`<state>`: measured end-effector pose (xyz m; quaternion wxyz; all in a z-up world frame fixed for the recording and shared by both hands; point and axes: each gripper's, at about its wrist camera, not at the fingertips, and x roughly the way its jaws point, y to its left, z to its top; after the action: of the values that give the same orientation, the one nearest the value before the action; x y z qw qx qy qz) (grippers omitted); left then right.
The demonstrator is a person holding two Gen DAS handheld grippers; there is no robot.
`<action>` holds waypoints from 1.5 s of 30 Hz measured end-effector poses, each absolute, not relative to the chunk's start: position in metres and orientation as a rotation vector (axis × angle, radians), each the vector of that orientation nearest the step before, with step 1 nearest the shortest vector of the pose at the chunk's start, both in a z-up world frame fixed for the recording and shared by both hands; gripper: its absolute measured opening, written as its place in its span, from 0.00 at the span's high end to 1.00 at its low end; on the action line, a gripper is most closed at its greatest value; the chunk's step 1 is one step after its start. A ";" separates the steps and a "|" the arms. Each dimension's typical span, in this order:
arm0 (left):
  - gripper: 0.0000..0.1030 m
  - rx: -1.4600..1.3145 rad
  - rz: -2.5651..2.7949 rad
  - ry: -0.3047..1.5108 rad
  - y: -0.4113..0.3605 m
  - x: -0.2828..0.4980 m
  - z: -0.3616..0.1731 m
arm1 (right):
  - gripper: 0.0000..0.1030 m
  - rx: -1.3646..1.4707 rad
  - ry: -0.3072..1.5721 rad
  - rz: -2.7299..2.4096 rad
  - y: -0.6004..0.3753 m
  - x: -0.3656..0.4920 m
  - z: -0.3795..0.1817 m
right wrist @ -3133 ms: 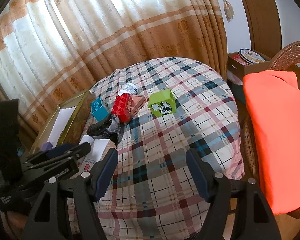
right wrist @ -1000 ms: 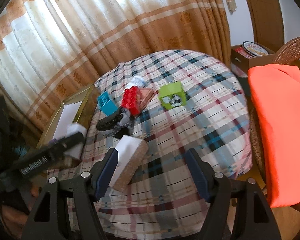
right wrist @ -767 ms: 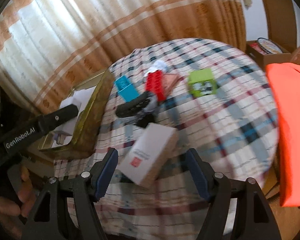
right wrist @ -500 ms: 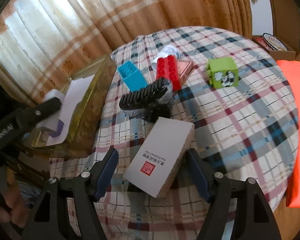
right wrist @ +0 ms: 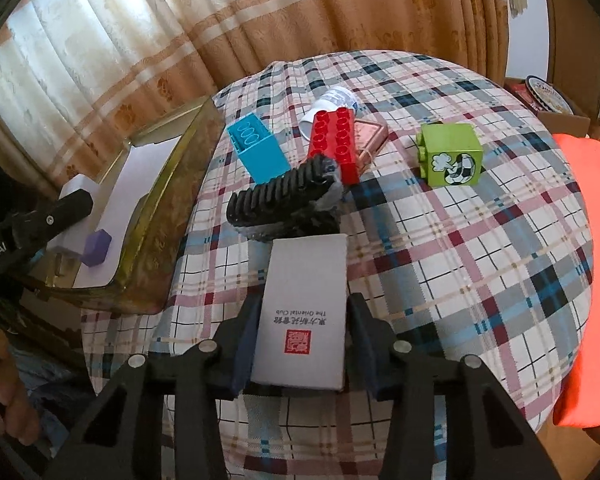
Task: Organize rigid objects
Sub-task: 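Carry the white block to the tray while the right gripper grasps the card box, then set the white block in the tray while the right gripper places the card box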
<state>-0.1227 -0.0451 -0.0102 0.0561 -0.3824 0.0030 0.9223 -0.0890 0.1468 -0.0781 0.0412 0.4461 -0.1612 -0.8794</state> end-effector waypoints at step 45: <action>0.61 -1.227 3.057 -0.013 -0.133 -0.165 -0.009 | 0.58 0.969 -0.226 -2.657 0.025 -0.159 0.007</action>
<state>-0.1649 -0.1332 -0.0094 -0.0762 -0.3714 -0.0039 0.9253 -0.1588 0.0248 0.0065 0.1516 0.3374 -0.0788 -0.9257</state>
